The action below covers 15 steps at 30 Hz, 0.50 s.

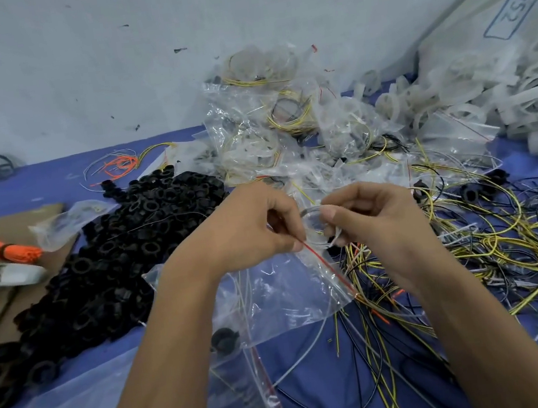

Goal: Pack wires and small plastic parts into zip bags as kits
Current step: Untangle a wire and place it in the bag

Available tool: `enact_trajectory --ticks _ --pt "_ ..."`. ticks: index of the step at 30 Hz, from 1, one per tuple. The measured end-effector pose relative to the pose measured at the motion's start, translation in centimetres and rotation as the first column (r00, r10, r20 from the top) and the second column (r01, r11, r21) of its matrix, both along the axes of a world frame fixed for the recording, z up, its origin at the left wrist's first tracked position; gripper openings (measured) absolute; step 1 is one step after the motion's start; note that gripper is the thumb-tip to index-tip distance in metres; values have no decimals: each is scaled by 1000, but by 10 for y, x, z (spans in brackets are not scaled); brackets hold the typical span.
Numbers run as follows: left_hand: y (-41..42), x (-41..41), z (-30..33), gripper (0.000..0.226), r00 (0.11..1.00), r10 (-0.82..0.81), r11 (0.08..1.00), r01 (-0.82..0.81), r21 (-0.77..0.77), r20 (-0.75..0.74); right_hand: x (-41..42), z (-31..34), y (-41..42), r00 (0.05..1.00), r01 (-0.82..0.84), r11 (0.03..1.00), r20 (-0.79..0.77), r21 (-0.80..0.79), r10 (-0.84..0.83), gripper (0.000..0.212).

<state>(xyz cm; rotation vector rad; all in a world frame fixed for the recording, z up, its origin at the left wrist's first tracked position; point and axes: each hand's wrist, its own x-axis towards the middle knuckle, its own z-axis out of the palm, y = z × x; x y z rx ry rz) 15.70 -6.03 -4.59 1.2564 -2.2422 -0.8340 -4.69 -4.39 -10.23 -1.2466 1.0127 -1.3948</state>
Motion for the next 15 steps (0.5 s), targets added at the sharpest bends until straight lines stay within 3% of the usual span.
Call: enact_trajectory --ticks 3,5,8,11,13,15 --pt "0 1 1 20 1000 4 1000 -4 4 18 4 0 3 988 -154 985 31 81 152 15" --pt "0 2 3 20 1000 -1 1000 1 6 6 6 -2 3 982 -165 980 -68 115 174 12" --pt "1 4 6 20 1000 -20 1000 21 13 -19 7 -6 3 924 -146 979 -333 144 187 9" --pt "2 2 8 20 998 -38 998 40 37 -52 9 -8 2 742 -12 1000 -671 -24 -7 9" --pt "4 -1 8 17 997 -53 997 56 45 -60 13 -6 3 739 -13 998 -673 -69 -37 9" --pt "6 -5 9 16 995 -84 995 86 42 -61 19 -2 7 847 -107 994 -522 11 97 7"
